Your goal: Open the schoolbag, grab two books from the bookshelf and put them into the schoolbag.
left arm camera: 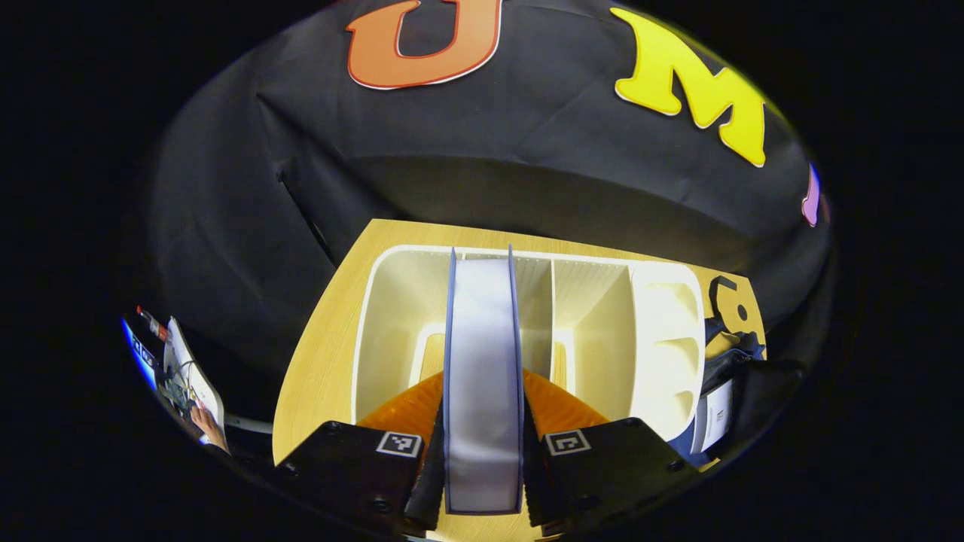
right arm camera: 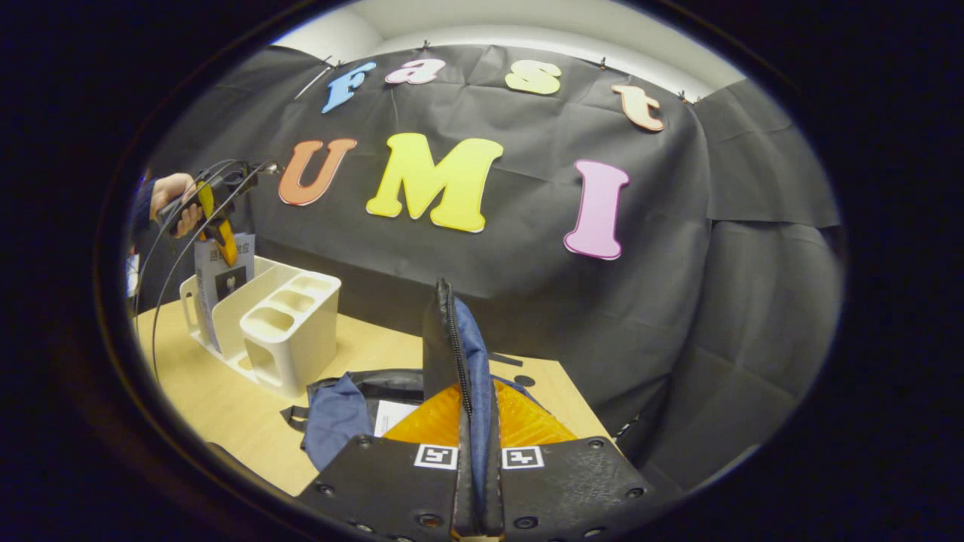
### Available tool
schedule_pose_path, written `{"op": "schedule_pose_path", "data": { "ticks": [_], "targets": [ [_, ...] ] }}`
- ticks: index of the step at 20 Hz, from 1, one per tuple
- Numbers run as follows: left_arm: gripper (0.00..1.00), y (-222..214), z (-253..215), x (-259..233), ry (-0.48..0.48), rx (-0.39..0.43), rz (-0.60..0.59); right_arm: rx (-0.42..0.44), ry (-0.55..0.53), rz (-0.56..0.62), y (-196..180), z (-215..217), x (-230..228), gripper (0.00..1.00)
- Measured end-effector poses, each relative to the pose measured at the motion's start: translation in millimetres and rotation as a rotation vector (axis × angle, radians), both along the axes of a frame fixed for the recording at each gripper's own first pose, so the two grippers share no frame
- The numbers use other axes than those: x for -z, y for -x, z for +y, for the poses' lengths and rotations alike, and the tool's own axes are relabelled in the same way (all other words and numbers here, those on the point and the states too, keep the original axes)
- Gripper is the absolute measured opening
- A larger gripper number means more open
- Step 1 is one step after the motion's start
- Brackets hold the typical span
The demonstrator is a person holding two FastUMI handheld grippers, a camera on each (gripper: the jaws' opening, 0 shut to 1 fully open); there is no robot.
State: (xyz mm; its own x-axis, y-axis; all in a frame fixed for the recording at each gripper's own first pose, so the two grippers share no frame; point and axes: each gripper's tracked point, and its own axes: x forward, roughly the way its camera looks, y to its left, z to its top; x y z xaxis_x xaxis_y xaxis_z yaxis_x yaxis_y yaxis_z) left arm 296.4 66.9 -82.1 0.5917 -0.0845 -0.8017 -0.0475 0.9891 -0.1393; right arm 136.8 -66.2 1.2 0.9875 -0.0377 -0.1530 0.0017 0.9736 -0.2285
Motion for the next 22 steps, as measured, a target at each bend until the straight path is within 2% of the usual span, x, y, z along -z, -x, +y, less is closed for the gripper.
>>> {"op": "schedule_pose_path", "data": {
  "ticks": [7,16,19,22],
  "targets": [
    [0.45,41,0,-27,0.074,-0.024,-0.062,0.010,0.030,0.008,1,-1,8,0.07],
    [0.45,113,13,-35,0.194,-0.062,-0.106,0.013,0.041,0.021,8,5,14,0.07],
    [0.45,134,18,-38,0.278,-0.104,-0.120,0.020,0.041,0.022,10,4,15,0.07],
    [0.45,154,17,-37,0.403,-0.158,-0.135,0.029,0.033,0.026,12,2,17,0.07]
  ]
}}
